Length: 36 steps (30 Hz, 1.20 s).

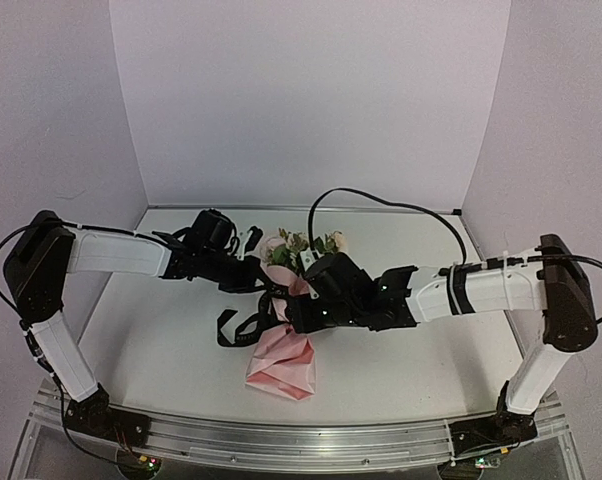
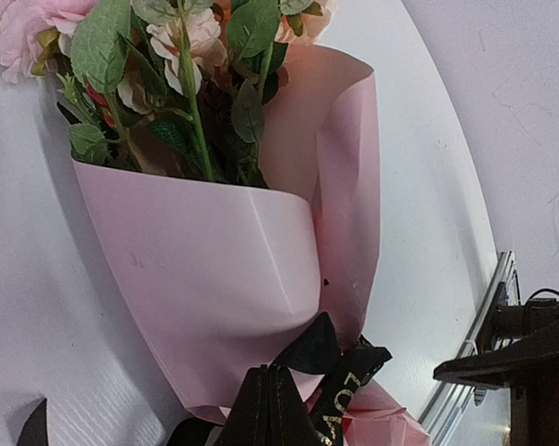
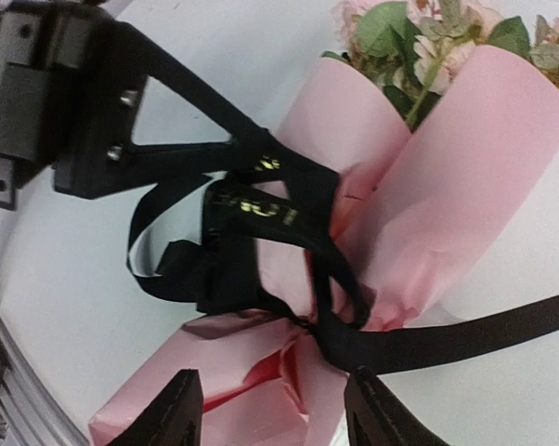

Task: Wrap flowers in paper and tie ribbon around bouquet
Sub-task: Cross the half-tied ribbon over the folded bouquet.

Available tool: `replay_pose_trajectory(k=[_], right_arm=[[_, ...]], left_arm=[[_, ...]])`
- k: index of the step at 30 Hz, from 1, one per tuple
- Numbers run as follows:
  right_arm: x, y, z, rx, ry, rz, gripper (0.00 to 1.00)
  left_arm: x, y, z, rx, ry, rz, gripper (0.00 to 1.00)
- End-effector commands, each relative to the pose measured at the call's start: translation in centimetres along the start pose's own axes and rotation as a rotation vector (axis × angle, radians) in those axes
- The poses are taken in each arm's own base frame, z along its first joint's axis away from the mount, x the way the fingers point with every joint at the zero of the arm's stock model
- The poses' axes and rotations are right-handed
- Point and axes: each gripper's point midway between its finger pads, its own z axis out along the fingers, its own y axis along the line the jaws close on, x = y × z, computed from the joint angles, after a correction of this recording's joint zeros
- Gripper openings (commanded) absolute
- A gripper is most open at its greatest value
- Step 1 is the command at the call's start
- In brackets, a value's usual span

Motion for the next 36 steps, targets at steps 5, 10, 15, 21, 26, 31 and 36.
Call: replay_pose_trajectory(k=[5,10,15,21,26,31,36], right_arm=[[-0.4,0.1,-0.3,0.032,0.032,-0.029,0.58],[-0.6,2.6,-0.8,0.011,0.067,-0.131,0.58],[-0.3,5.4,0.5,-0.013,0.111,-0.274,0.58],[0.5,7.8,3.4,-0.030,0.129,-0.425,0.56],[0.8,7.0,5.2,0.036,0.123,-0.530,0.59],[0.3,5.7,6.1,0.143,0.076,-0.620,0.61],[0.2,5.3,7.3,0.191,0.056,-0.662,0.63]], left_arm=[[-1.9,-0.6,-2.0,0.031,-0.042,0.021,0.00],[-1.6,-0.2,-2.0,0.064,-0.012,0.004,0.00],[-1.1,-0.5,-2.3,0.143,0.047,-0.008,0.00],[-0.2,-0.7,-2.0,0.239,0.144,-0.034,0.00],[0.2,-0.5,-1.8,0.269,0.190,-0.049,0.00],[0.6,0.1,-1.6,0.281,0.215,-0.061,0.00],[0.9,0.2,-1.5,0.292,0.239,-0.050,0.00]])
